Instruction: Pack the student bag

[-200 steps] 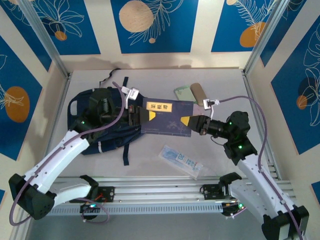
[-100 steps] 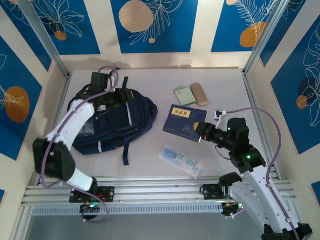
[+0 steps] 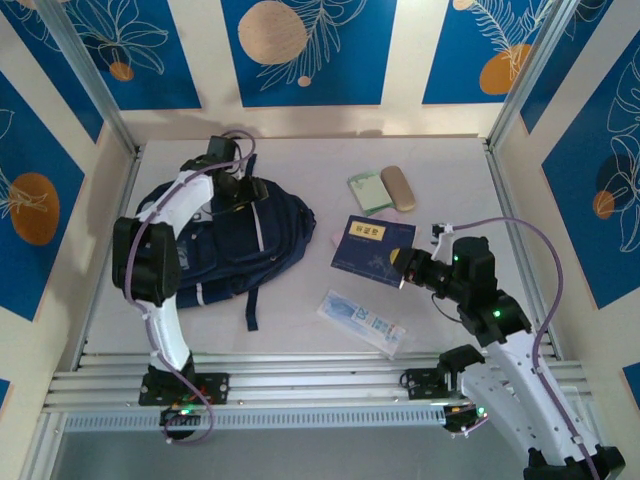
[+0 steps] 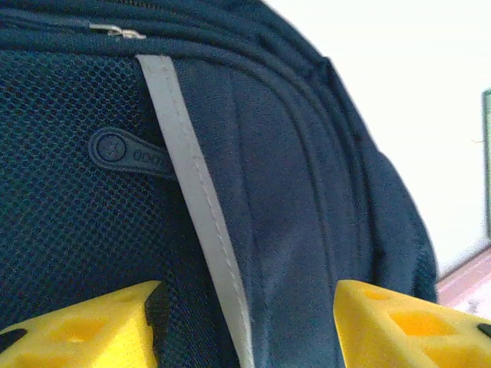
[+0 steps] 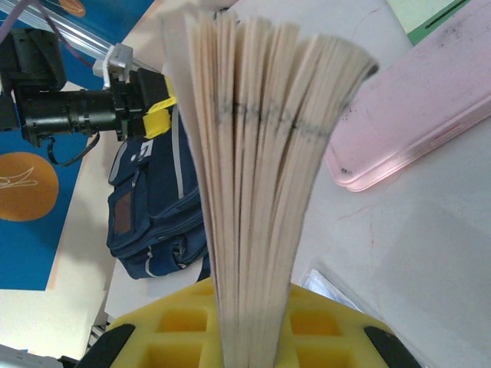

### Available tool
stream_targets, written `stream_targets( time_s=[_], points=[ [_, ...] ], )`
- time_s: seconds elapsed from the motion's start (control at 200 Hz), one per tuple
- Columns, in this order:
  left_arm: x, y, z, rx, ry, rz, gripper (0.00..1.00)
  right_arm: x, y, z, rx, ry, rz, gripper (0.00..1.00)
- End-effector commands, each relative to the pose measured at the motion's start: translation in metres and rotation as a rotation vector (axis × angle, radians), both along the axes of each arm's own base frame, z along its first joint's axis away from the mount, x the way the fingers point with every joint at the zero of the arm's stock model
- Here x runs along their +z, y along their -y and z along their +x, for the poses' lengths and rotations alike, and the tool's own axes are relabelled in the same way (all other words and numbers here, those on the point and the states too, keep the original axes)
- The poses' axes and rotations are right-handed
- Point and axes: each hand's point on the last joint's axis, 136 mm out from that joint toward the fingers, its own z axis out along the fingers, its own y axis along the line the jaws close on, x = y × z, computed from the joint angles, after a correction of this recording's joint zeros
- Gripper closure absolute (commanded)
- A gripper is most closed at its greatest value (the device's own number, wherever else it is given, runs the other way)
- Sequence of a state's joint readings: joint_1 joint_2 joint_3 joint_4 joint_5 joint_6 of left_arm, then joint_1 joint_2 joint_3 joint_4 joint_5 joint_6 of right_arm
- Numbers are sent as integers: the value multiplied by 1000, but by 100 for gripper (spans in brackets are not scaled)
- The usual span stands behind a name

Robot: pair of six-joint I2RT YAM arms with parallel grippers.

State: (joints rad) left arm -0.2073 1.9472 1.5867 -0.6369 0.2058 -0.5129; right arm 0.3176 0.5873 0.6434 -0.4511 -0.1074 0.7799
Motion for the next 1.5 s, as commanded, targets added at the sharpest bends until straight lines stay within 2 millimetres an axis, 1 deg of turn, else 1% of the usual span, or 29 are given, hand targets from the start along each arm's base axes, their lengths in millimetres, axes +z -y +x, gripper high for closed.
stream_targets(
  time_s=[0.0, 0.08, 0.24, 0.405, 0.58, 0.705, 0.805, 0.925, 1.0, 1.19, 1.26, 1.385, 1.425, 1.475, 1.495],
  points=[
    [-5, 1, 3, -13, -16, -22, 44, 5, -3, 5, 13, 37, 11, 100],
    [-9, 6, 1, -13, -22, -62, 49, 3, -3, 6, 13, 37, 15, 100],
    [-14, 20, -6, -7, -31, -159, 53, -3, -7, 11, 23, 9, 35, 100],
    [-20, 25, -16, -20, -47, -170, 61, -5, -8, 13, 23, 1, 50, 100],
    [-16, 25, -30, -19, -30, -164, 62, -7, -8, 13, 21, -8, 55, 100],
    [-7, 26, -42, -41, 0, -121, 61, -12, -9, 12, 21, -25, 65, 100],
    [-2, 24, -47, -50, 8, -91, 61, -17, -10, 12, 24, -38, 75, 100],
    [1, 24, -52, -65, 15, -64, 61, -18, -11, 11, 28, -43, 79, 100],
    [-2, 26, -54, -79, 7, -52, 61, -19, -10, 11, 25, -44, 78, 100],
    [-18, 30, -55, -84, -23, -54, 64, -18, -10, 12, 25, -44, 79, 100],
    [-23, 33, -55, -87, -30, -61, 68, -20, -10, 12, 24, -45, 76, 100],
    [-25, 38, -53, -106, -28, -68, 76, -24, -10, 12, 26, -62, 77, 100],
    [-27, 38, -53, -112, -36, -62, 83, -25, -11, 13, 29, -70, 81, 100],
    [-26, 36, -53, -117, -44, -45, 100, -24, -11, 13, 31, -73, 85, 100],
    [-24, 35, -53, -117, -40, -37, 100, -23, -11, 13, 33, -72, 84, 100]
  ],
)
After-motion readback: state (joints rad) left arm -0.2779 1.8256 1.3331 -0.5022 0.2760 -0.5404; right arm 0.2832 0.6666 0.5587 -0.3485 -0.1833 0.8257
